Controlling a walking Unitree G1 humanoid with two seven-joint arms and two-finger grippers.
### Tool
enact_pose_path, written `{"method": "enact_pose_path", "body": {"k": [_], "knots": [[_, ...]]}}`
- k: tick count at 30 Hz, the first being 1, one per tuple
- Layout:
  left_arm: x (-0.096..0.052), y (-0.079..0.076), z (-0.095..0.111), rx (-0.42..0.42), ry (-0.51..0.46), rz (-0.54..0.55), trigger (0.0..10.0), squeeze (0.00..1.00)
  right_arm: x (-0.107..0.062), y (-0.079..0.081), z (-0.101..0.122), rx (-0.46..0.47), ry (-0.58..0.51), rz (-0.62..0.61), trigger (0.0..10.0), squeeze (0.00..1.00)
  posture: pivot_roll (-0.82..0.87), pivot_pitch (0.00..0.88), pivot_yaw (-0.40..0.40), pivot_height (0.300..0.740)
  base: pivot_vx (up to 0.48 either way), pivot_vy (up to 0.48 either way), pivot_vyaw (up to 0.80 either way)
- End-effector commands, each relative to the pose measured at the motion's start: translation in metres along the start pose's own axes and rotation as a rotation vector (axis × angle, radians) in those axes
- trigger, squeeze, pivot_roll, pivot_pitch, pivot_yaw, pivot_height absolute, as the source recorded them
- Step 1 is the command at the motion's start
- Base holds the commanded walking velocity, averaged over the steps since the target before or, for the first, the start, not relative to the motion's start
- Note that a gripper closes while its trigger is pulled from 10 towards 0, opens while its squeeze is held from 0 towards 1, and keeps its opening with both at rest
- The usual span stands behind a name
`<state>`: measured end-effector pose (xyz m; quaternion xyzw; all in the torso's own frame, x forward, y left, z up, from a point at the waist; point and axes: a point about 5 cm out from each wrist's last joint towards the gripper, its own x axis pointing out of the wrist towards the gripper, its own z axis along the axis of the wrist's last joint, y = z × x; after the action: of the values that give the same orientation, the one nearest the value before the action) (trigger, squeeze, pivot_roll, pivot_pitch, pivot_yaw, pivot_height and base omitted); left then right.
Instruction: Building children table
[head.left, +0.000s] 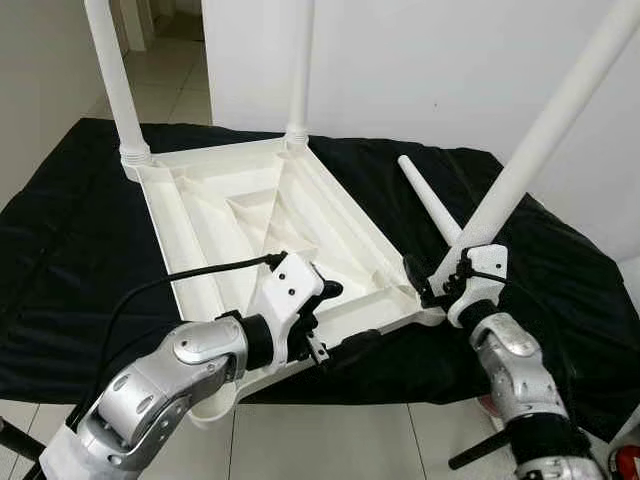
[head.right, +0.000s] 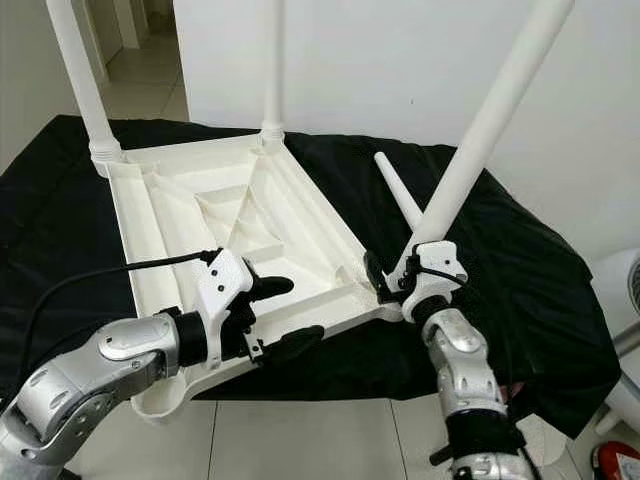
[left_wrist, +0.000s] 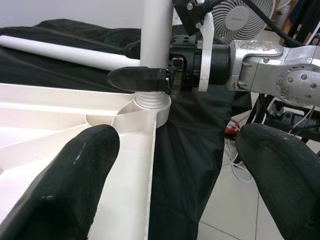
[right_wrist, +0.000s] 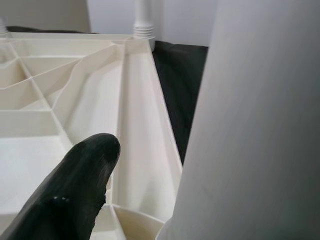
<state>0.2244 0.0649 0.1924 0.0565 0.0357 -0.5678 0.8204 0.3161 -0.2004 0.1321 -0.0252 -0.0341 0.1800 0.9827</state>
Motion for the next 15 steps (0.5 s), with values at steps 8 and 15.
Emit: {"method": "enact_pose_path", "body": {"k": [8,15], "knots": [[-0.001,-0.004,0.003,0.015,0.000,-0.093,10.0,0.00,0.004,-0.001,-0.009,-0.021,0.075,0.176,8.6,0.00,0.04,0.000,-0.062,0.740,0.000,0.000,0.00],[-0.002,-0.003,0.003,0.018,0.003,-0.095,10.0,0.00,0.004,-0.003,-0.015,-0.015,0.104,0.224,0.0,0.00,0.04,0.000,-0.062,0.740,0.000,0.000,0.00]]}}
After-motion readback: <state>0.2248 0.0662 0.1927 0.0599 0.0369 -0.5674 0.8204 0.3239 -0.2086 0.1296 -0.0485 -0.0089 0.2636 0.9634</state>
